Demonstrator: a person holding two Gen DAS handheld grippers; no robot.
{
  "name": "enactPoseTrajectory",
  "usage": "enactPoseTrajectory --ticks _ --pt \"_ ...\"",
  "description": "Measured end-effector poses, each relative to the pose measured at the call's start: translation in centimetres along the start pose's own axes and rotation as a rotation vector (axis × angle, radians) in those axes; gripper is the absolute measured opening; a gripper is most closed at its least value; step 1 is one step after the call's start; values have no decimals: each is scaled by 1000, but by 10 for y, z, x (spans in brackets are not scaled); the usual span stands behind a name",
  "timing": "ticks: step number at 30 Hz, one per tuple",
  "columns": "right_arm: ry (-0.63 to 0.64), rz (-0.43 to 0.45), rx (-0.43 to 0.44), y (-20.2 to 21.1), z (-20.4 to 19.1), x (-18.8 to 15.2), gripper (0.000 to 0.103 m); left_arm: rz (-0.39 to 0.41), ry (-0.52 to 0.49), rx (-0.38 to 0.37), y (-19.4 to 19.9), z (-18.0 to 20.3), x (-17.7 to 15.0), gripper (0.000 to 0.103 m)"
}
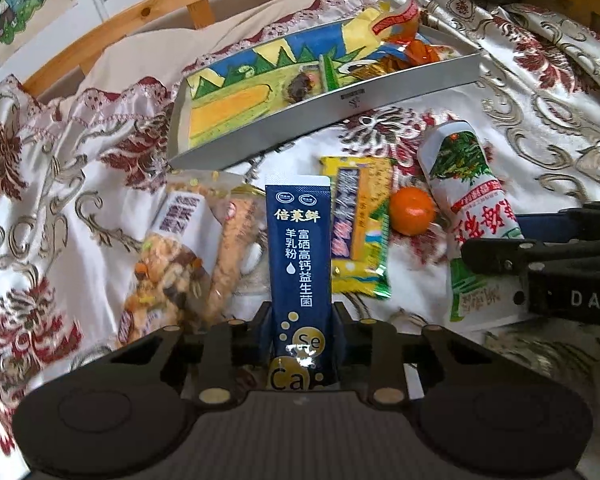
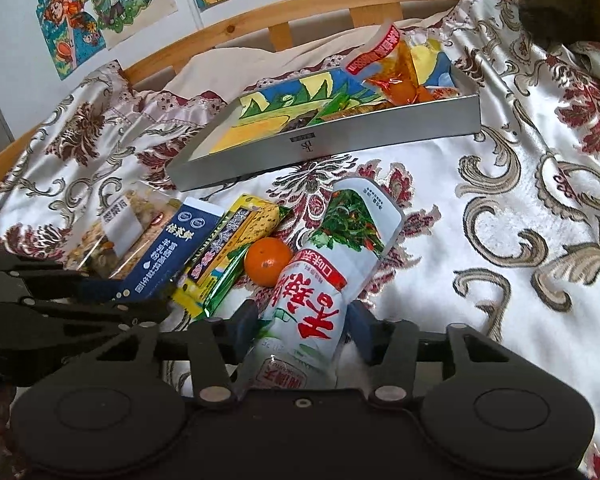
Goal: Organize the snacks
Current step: 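Close the left tool on the blue stick while the right tool grasps the white vegetable bag, then carry the blue stick over the tray with the left tool while the right tool carries the white bag there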
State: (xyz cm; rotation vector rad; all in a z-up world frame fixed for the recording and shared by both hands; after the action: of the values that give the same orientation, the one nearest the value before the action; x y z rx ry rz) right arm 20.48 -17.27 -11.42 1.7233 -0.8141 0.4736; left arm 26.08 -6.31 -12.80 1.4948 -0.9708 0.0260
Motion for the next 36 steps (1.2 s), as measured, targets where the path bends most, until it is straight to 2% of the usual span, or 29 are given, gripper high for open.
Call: enactPoseTrajectory --ticks 7,10,15,21,27,31,36 --pt "19 8 17 30 4 -4 45 -34 20 -81 23 21 -9 30" --pt "29 26 18 45 6 -3 45 -31 42 -92 33 27 -10 30" --pt "-24 41 43 72 20 -4 45 39 37 -60 52 36 2 30" --pt "-55 100 47 104 38 8 45 128 67 -55 67 48 35 30" --pt "45 179 73 112 38 66 45 221 110 -57 74 49 81 30" --pt "110 245 70 101 45 106 45 294 125 -26 73 43 112 30" --pt "126 297 9 70 74 148 46 344 167 5 57 35 150 30"
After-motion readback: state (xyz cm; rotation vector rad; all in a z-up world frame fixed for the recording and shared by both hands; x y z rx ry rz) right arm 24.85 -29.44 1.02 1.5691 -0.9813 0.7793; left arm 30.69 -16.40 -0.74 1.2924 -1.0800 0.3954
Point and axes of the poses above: each gripper's, at about its wrist camera, not at the fingertips, and y roughly against the way its jaws point, z to its right, x to its top, the point moved 7 cm from there along -y, roughly the way its jaws point
